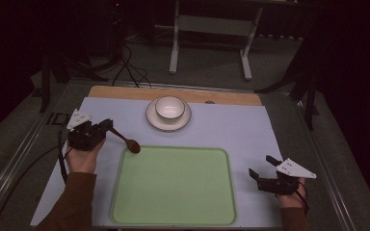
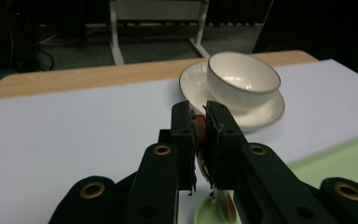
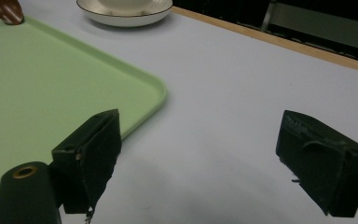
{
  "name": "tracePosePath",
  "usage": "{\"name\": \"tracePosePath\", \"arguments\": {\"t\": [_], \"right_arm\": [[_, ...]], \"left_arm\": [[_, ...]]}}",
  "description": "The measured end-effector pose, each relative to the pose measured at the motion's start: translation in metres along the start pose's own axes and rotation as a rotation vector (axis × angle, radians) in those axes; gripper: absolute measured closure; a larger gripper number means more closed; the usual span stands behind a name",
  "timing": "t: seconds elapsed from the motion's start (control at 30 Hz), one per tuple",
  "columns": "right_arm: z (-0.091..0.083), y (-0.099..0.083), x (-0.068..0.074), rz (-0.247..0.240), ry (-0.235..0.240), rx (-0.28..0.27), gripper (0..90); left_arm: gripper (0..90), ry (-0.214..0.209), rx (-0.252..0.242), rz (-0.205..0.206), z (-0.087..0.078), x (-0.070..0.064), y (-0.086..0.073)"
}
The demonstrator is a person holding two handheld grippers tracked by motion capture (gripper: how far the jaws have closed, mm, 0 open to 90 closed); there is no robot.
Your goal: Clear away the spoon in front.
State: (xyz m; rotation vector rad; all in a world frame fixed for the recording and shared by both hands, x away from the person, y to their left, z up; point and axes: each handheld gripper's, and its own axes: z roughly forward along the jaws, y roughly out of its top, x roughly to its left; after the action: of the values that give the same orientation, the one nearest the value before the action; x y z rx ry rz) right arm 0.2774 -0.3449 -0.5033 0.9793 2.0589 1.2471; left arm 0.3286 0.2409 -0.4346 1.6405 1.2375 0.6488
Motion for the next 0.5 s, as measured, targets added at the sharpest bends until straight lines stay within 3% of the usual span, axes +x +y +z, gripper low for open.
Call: {"name": "tracePosePath", "arguments": {"t": [0.13, 0.27, 0.5], "right_arm": [[0.0, 0.0, 0.0, -0.001, 0.001, 0.001, 13.9], [0.0, 0.0, 0.0, -0.002, 0.0, 0.002, 13.8], [0.0, 0.0, 0.0, 0.0, 0.0, 0.003, 13.8]], "left_arm": [[81.4, 0.02, 0.0, 0.022, 0.014, -0.001, 0.006], [81.3, 0.019, -0.005, 0.012, 0.023, 0.001, 0.008], [82.3, -0.024, -0.009, -0.025, 0.023, 0.003, 0.01]]}}
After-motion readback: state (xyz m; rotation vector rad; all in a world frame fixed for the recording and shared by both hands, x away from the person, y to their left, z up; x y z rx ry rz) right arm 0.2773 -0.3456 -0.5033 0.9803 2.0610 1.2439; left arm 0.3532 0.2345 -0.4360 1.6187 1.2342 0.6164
